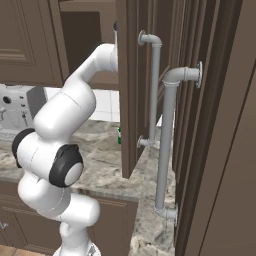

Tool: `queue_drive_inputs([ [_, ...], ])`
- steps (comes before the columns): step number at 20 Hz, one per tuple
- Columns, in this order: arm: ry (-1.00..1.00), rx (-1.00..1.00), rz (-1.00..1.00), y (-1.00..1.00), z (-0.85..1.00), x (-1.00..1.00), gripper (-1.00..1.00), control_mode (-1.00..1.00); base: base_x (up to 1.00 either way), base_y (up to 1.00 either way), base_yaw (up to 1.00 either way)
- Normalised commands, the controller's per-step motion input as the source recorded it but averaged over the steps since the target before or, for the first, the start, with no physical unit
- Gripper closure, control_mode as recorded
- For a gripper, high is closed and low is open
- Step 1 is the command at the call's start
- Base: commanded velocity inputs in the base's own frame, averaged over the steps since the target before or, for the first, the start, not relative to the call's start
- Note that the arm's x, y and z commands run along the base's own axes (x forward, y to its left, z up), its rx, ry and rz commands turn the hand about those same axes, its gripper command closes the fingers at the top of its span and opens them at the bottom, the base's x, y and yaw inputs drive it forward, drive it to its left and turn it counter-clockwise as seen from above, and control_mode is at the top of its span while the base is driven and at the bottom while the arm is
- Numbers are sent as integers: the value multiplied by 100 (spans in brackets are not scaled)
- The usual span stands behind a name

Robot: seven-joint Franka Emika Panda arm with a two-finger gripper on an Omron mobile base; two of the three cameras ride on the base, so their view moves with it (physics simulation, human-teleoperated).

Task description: Restock the canned food cabinet by taking the new fresh canned food from the counter and placing it in the cabinet. Then, take the old canned food from the cabinet and place it on the counter.

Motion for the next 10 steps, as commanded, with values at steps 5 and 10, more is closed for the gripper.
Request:
queue_drive_inputs([
  [5, 0, -1, 0, 0, 0, 10, -100, -100, 0, 0, 0],
  [10, 0, -3, 0, 0, -9, 4, -100, -100, 0, 0, 0],
])
